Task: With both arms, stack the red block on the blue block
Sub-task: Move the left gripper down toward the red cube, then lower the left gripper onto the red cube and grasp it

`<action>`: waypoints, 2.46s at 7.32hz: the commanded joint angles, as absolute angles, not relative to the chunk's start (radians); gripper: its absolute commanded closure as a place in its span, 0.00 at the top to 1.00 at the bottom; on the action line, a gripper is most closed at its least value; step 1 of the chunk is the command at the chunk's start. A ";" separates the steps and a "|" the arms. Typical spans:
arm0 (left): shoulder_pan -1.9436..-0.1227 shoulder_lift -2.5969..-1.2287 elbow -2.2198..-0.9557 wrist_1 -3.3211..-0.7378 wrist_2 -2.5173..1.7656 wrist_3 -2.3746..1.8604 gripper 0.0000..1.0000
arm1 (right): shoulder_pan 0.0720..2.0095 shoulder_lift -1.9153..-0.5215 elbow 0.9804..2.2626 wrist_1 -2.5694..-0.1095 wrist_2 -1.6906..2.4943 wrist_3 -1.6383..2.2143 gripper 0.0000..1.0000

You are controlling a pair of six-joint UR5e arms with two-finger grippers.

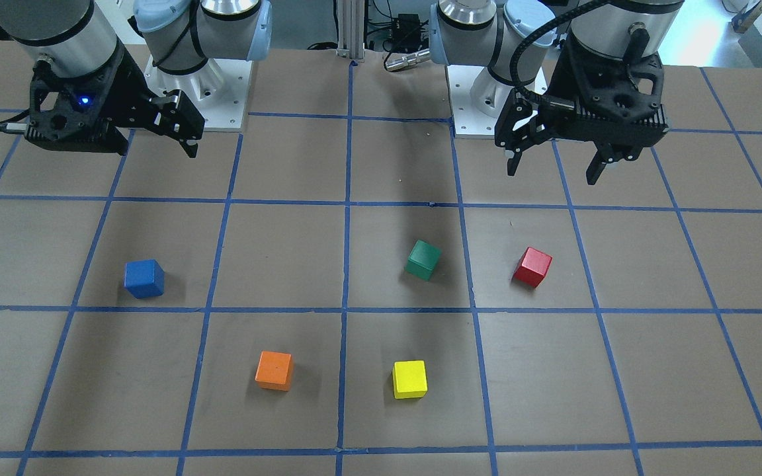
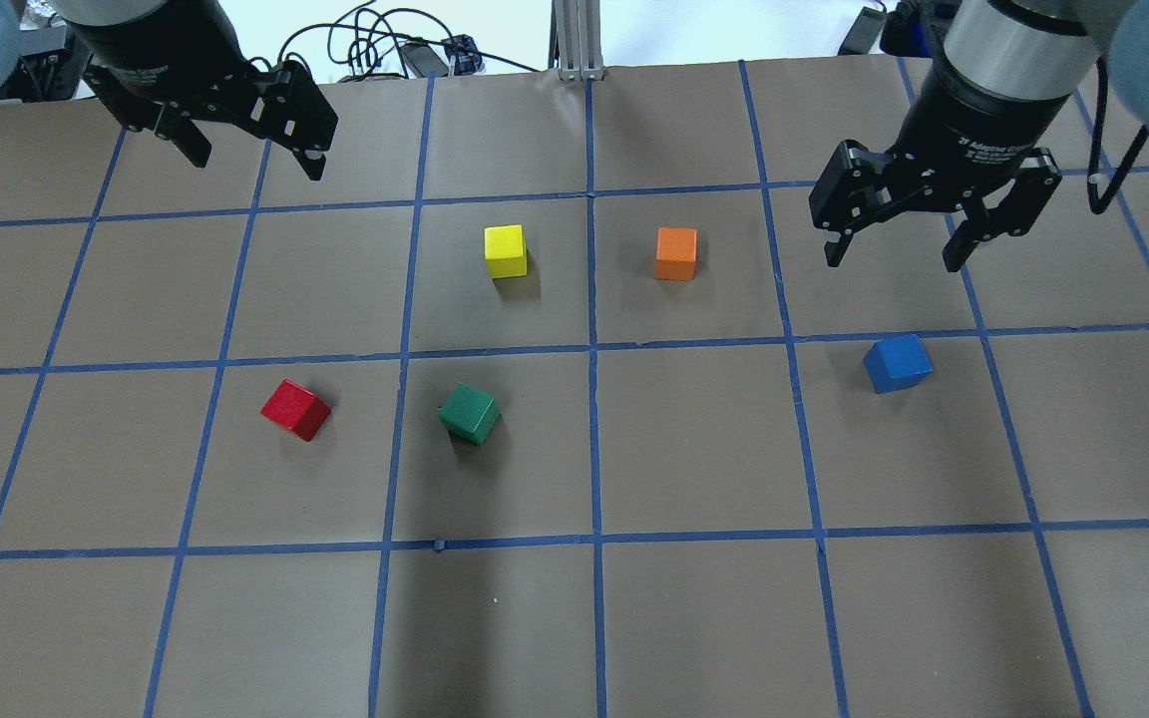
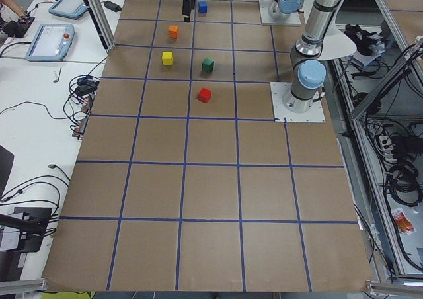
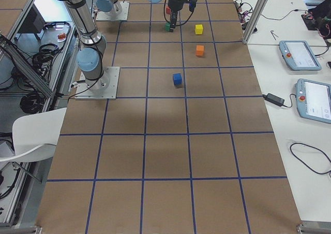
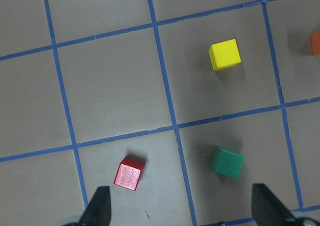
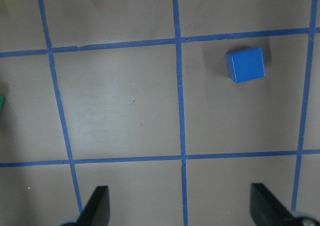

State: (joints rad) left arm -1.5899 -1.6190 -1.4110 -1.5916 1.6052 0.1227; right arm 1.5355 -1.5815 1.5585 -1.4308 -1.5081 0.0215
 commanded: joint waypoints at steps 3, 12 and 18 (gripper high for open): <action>-1.589 -1.626 -1.416 -1.631 1.608 0.095 1.00 | 1.536 -1.582 1.559 -1.430 -1.508 0.021 1.00; -1.374 -1.741 -2.075 -0.996 1.606 0.458 1.00 | 1.534 -1.578 1.559 -1.445 -1.506 0.020 1.00; -1.358 -1.838 -2.161 -0.761 1.614 0.523 0.36 | 1.534 -1.580 1.559 -1.445 -1.508 0.020 1.00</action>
